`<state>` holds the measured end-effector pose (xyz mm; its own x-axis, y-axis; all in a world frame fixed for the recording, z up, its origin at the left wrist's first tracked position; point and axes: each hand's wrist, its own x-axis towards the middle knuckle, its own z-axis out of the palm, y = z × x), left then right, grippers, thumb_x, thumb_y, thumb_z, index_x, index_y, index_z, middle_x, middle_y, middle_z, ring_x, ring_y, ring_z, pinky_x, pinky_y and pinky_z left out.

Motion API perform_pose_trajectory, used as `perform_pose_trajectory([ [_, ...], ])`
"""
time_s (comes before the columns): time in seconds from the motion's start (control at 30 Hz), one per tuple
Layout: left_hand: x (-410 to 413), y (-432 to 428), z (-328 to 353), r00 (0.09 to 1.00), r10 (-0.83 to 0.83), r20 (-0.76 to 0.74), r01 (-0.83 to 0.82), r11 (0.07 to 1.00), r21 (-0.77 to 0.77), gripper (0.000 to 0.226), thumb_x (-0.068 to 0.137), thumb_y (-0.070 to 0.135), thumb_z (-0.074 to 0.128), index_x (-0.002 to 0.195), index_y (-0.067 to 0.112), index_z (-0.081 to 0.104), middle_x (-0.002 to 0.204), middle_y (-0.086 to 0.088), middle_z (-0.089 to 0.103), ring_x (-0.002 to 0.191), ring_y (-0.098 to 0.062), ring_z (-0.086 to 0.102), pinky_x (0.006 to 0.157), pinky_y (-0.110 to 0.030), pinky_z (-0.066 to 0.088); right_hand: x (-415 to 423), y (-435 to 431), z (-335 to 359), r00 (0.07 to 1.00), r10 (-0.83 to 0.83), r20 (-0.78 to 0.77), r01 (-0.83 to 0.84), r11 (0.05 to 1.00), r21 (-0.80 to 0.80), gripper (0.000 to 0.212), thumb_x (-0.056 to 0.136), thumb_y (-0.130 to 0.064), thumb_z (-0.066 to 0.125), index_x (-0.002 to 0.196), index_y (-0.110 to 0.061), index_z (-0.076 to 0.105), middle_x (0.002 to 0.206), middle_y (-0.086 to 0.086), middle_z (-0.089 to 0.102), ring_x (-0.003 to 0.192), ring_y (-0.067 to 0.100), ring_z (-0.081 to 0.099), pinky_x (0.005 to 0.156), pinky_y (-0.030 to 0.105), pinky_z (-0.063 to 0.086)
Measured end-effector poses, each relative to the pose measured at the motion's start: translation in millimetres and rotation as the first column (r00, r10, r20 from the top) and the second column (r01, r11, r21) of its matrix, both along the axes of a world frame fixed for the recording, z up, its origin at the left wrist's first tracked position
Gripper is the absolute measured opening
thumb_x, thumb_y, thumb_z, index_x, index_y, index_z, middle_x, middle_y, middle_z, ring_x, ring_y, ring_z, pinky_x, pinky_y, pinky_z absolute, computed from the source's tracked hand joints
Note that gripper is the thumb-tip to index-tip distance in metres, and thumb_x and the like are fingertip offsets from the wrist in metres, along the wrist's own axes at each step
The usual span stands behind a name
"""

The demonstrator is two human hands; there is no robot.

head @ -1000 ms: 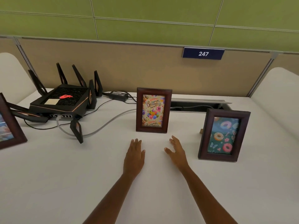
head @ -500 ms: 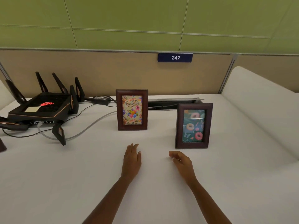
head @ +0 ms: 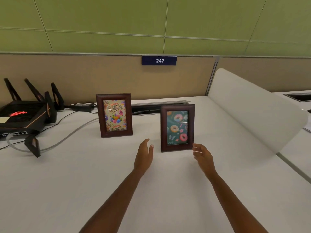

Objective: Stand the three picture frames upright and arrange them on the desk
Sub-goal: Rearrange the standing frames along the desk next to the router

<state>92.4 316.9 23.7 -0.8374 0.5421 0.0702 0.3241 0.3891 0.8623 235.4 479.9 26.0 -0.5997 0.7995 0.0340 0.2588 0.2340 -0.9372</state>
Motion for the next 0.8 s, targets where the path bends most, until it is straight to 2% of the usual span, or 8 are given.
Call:
perform_pose_trajectory([
  [0.1, -2, 14, 6, 0.999, 0.005, 0.035, -0.004, 1.0, -0.026, 0.043, 0.097, 0.02, 0.037, 0.138, 0.008, 0.032, 0.148, -0.012, 0.035, 0.136, -0.026, 0.035, 0.111, -0.034, 0.03, -6, 17, 7, 1.0, -0.008, 0.014, 0.009, 1.0, -0.02, 0.033, 0.087, 0.002, 0.047, 0.119, -0.005, 0.052, 0.12, 0.021, 0.058, 0.098, 0.027, 0.056, 0.08, 0.031, 0.043],
  [0.2, -2, 26, 10, 0.998, -0.016, 0.064, 0.019, 0.999, -0.043, 0.044, 0.097, 0.019, 0.037, 0.139, 0.008, 0.03, 0.148, -0.014, 0.036, 0.135, -0.027, 0.036, 0.11, -0.036, 0.032, -14, 33, 12, 0.999, -0.014, 0.048, 0.015, 1.0, -0.008, 0.037, 0.088, -0.005, 0.051, 0.124, -0.006, 0.047, 0.127, 0.02, 0.054, 0.111, 0.032, 0.054, 0.083, 0.029, 0.04],
  [0.3, -3, 37, 14, 0.993, -0.031, 0.11, 0.035, 0.999, -0.04, 0.045, 0.097, 0.017, 0.037, 0.14, 0.007, 0.028, 0.147, -0.017, 0.036, 0.135, -0.029, 0.037, 0.109, -0.038, 0.034, -24, 46, 16, 0.997, 0.0, 0.08, 0.002, 1.0, -0.024, 0.042, 0.09, -0.015, 0.051, 0.129, -0.006, 0.041, 0.133, 0.018, 0.05, 0.119, 0.031, 0.049, 0.092, 0.031, 0.038],
  [0.4, -6, 48, 19, 0.992, -0.022, 0.12, 0.026, 0.999, -0.031, 0.045, 0.097, 0.017, 0.037, 0.14, 0.008, 0.027, 0.147, -0.017, 0.036, 0.134, -0.03, 0.037, 0.108, -0.038, 0.035, -35, 58, 18, 0.984, 0.074, 0.163, -0.07, 0.997, -0.025, 0.048, 0.093, -0.027, 0.046, 0.135, -0.007, 0.034, 0.137, 0.017, 0.047, 0.126, 0.032, 0.044, 0.105, 0.04, 0.034],
  [0.47, -9, 54, 22, 0.993, -0.011, 0.115, 0.014, 1.0, -0.02, 0.044, 0.097, 0.018, 0.037, 0.139, 0.008, 0.028, 0.147, -0.016, 0.036, 0.134, -0.03, 0.038, 0.107, -0.038, 0.037, -42, 63, 18, 0.971, 0.146, 0.189, -0.142, 0.989, -0.036, 0.051, 0.094, -0.032, 0.042, 0.137, -0.007, 0.03, 0.139, 0.018, 0.045, 0.128, 0.032, 0.042, 0.106, 0.042, 0.034],
  [0.63, -15, 67, 23, 0.992, -0.016, 0.129, 0.014, 1.0, 0.012, 0.042, 0.098, 0.018, 0.035, 0.138, 0.006, 0.03, 0.144, -0.017, 0.04, 0.13, -0.03, 0.042, 0.104, -0.04, 0.042, -58, 71, 17, 0.955, 0.279, 0.099, -0.259, 0.949, -0.178, 0.043, 0.092, -0.032, 0.045, 0.126, -0.005, 0.043, 0.131, 0.018, 0.053, 0.115, 0.029, 0.054, 0.097, 0.043, 0.047],
  [0.73, -15, 70, 19, 0.985, -0.037, 0.166, 0.038, 0.999, -0.006, 0.043, 0.098, 0.02, 0.034, 0.138, 0.005, 0.029, 0.142, -0.016, 0.042, 0.129, -0.031, 0.044, 0.103, -0.042, 0.045, -64, 76, 14, 0.946, 0.324, 0.016, -0.309, 0.914, -0.263, 0.024, 0.089, -0.028, 0.052, 0.108, -0.014, 0.052, 0.12, 0.015, 0.06, 0.09, 0.016, 0.063, 0.072, 0.026, 0.056],
  [0.8, -16, 70, 13, 0.98, -0.045, 0.192, 0.046, 0.999, -0.006, 0.042, 0.098, 0.019, 0.035, 0.137, 0.003, 0.031, 0.141, -0.017, 0.044, 0.127, -0.031, 0.046, 0.103, -0.044, 0.046, -68, 80, 11, 0.951, 0.309, -0.014, -0.298, 0.904, -0.308, 0.021, 0.089, -0.027, 0.053, 0.105, -0.014, 0.053, 0.115, 0.015, 0.062, 0.087, 0.017, 0.063, 0.069, 0.025, 0.055],
])
